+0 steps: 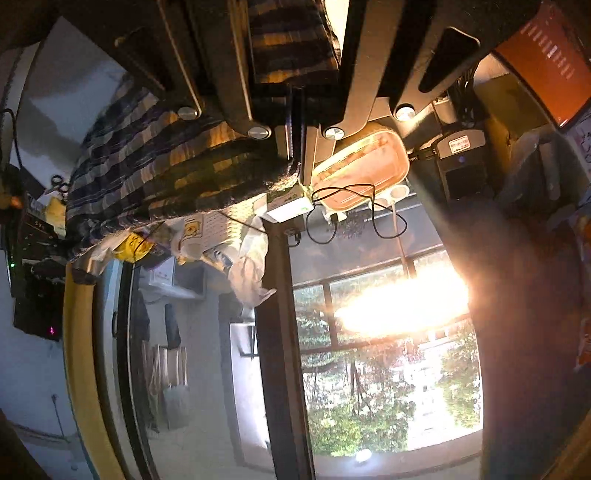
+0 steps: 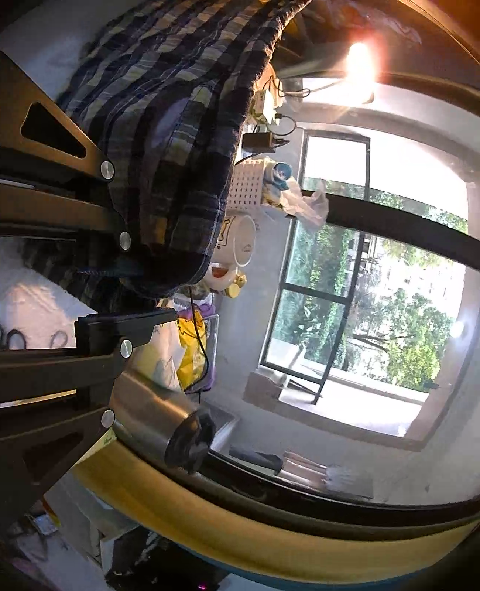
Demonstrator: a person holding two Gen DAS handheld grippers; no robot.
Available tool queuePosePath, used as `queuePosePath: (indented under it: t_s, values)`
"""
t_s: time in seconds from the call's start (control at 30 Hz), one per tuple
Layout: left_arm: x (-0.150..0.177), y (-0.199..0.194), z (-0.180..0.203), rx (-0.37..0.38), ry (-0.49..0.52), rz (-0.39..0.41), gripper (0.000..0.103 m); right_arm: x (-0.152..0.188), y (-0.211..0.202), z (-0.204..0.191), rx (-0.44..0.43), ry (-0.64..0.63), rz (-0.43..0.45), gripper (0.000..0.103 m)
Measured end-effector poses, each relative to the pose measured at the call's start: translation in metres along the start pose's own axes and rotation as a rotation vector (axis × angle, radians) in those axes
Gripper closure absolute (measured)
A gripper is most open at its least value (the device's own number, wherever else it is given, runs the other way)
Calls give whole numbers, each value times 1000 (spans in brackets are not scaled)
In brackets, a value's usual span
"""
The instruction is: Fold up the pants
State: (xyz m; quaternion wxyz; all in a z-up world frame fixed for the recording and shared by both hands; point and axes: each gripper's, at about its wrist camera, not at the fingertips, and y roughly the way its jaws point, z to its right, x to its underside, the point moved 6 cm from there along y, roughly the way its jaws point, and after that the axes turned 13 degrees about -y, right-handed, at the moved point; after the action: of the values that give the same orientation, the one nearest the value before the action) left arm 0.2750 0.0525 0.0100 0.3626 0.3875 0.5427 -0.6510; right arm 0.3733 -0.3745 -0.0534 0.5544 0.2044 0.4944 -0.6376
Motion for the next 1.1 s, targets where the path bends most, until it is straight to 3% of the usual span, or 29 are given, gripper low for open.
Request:
queuePosePath:
  t_s: [0.33,0.73,0.8,0.87,1.1]
  values:
    - [4,73,-22,-38,-25,-80,101,-1,64,-4,-43,44,-53,88]
    - [34,151,-46,-111,-45,-207,100,9,147,-23,-113,63,-166,88]
    - [39,162,-55,-139,-69,-231,94,13,158,-25,-125,72,-189,88]
    - [39,164,-62,-161,-108,-225,66,15,166,-28,-128,70,-206,88]
    - [33,143,-73,-198,-145,-182,57,16,176,-37,-113,25,-249,87]
